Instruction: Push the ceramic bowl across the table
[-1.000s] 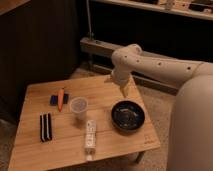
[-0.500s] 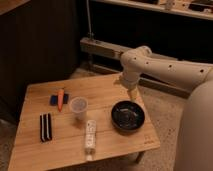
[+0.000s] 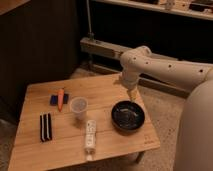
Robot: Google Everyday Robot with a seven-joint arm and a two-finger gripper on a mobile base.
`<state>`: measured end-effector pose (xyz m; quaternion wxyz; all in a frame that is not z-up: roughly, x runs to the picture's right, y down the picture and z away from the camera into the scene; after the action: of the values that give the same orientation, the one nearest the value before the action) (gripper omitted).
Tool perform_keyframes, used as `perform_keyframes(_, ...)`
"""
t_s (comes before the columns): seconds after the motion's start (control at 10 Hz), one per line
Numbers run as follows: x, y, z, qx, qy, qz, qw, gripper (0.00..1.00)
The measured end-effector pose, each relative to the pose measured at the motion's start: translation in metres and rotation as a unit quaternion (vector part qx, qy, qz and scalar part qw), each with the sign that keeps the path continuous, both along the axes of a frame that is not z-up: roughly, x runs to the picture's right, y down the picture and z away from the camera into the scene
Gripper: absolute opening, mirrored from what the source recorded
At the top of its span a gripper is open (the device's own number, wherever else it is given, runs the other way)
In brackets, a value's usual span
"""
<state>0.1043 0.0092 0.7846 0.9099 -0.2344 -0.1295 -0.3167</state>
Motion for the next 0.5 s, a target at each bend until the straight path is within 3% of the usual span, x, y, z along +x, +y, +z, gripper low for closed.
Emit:
perform_keyframes(0.2, -0.009, 0.007, -0.006, -0.008, 0.017, 0.003, 0.9998, 0.8)
perform_keyframes(0.5, 0.017, 0.007, -0.012, 0.0, 0.044, 0.023, 0.9988, 0.8)
